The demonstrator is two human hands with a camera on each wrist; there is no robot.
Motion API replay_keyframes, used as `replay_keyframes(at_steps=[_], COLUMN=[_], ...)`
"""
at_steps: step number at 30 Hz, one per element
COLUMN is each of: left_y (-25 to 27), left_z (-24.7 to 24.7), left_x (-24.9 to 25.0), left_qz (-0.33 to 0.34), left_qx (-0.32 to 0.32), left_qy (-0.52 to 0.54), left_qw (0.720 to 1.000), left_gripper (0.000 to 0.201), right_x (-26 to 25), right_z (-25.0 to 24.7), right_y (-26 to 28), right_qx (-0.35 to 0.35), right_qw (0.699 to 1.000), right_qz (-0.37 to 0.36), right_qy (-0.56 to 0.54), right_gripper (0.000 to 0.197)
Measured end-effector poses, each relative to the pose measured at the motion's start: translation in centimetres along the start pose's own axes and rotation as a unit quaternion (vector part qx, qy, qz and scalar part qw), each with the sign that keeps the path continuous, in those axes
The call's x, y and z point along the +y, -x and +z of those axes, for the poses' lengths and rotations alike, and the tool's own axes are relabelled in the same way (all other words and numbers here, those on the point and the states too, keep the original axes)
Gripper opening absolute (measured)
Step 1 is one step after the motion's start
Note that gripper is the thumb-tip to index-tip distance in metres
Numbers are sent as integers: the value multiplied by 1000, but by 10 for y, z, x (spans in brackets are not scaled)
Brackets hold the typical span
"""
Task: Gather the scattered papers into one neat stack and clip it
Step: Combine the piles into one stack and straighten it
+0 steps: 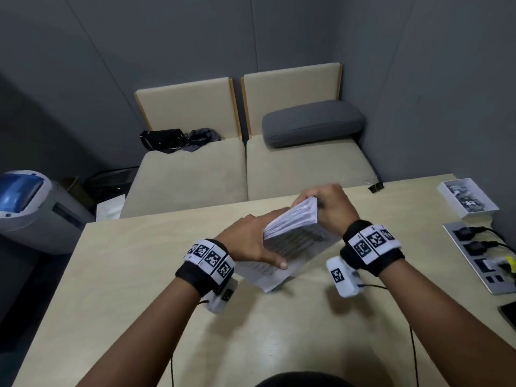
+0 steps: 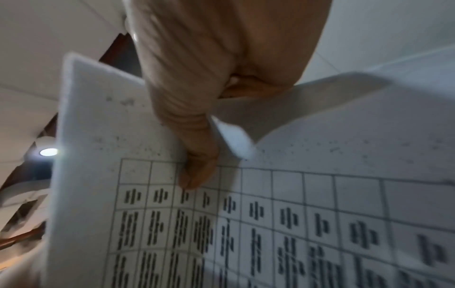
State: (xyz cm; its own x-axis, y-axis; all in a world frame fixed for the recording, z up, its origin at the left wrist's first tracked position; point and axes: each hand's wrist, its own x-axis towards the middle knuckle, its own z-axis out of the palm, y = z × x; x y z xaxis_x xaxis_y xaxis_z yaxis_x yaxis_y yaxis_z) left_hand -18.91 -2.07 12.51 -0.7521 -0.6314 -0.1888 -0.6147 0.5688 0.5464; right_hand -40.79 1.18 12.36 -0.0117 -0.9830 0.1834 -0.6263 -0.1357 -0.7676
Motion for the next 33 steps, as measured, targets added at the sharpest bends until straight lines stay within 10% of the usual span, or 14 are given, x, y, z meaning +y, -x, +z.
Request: replay_keyframes(at_steps=[4,10,13,16,20,33], left_y=[-2,5,14,18,16,24], left_z=[3,-2,-9,-14,-19,71], left_x=[-2,-34,-41,-30,-13,-38], left_qz=[-52,-111,-128,-91,-22,-160], left_qx=[131,256,320,324,314,273], left_qy=[4,240,374,472,541,385], left_qw=[990,930,861,815,780,867], left_gripper=[17,6,13,12,21,43], right_x=[-15,3,29,28,18,73], right_z=[-12,-21,-17,0,14,76], right_y=[-12,-8,8,19,25,74], right_qx=[1,125,124,-11,67,93], right_qw=[999,985,960,929,937,895], right_qz=[12,112,201,189,132,275], right_qy=[43,44,-152,-318,-317,-338], right_gripper=[15,80,111,81,55,29])
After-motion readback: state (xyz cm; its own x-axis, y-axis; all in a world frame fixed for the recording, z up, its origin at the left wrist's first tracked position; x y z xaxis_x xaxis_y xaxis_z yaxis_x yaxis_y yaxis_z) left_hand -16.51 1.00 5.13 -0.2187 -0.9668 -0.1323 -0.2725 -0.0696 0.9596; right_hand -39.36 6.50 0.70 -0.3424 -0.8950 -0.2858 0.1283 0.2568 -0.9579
